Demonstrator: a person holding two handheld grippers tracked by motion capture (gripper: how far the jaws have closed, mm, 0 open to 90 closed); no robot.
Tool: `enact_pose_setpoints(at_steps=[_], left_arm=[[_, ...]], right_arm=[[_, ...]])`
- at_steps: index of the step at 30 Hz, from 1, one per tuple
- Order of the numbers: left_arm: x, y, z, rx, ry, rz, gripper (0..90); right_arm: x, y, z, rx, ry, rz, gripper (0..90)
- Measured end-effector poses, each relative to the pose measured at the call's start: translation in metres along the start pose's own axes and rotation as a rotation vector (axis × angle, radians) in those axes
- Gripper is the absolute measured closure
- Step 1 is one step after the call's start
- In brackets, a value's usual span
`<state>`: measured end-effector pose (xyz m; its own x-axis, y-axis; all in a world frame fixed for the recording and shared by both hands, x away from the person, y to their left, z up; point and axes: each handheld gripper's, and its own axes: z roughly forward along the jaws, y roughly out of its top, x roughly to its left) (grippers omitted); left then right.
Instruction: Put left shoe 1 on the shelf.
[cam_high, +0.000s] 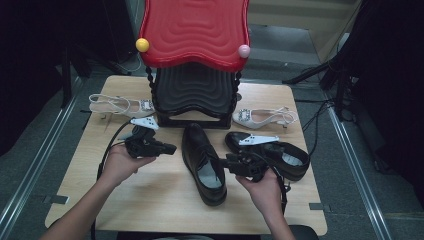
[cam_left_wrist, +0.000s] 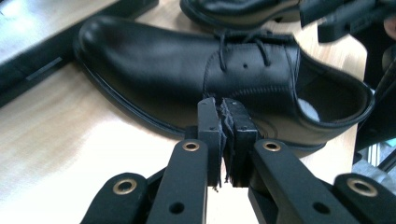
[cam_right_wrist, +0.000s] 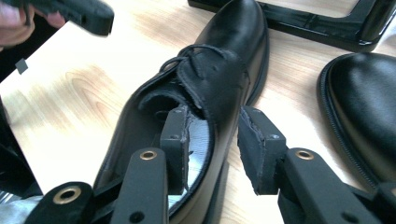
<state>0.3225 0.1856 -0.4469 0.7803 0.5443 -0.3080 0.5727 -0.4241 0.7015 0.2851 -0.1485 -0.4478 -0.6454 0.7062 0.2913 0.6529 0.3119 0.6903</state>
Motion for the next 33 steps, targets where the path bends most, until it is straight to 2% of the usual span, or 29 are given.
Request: enact_pose_setpoints(at_steps=[5,7,10,13,18,19,23,29,33], left_arm=[[0.003,0.018,-0.010,-0.015,0.007,0.010,87.0],[0.004,0.028,-0.013,-0.006,0.012,0.022,87.5],[0.004,0.037,-0.016,-0.006,0.012,0.037,89.9],[0.008,0.046,-0.019,-0.015,-0.004,0.031,90.0],[0.010,0.059,-0.023,-0.020,0.006,0.045,89.7],[0.011,0.067,-0.028,-0.030,0.024,0.050,89.6],[0.011,0.079,-0.034,-0.036,0.040,0.058,89.5],[0.010,0.101,-0.042,-0.035,0.089,0.097,89.2],[0.012,0.110,-0.047,-0.044,0.085,0.101,89.2]], right_arm=[[0.007,0.001,-0.003,-0.005,0.019,0.001,63.9],[0.013,0.000,-0.001,-0.002,0.040,0.001,62.5],[0.023,0.000,0.005,0.014,0.054,-0.016,62.1],[0.030,0.000,0.013,0.039,0.064,-0.045,62.0],[0.037,-0.001,0.022,0.060,0.081,-0.057,62.2],[0.040,-0.001,0.025,0.067,0.089,-0.064,62.2],[0.045,-0.001,0.030,0.078,0.094,-0.077,62.2],[0.048,-0.003,0.043,0.110,0.101,-0.076,61.9],[0.049,-0.003,0.047,0.118,0.093,-0.089,62.3]])
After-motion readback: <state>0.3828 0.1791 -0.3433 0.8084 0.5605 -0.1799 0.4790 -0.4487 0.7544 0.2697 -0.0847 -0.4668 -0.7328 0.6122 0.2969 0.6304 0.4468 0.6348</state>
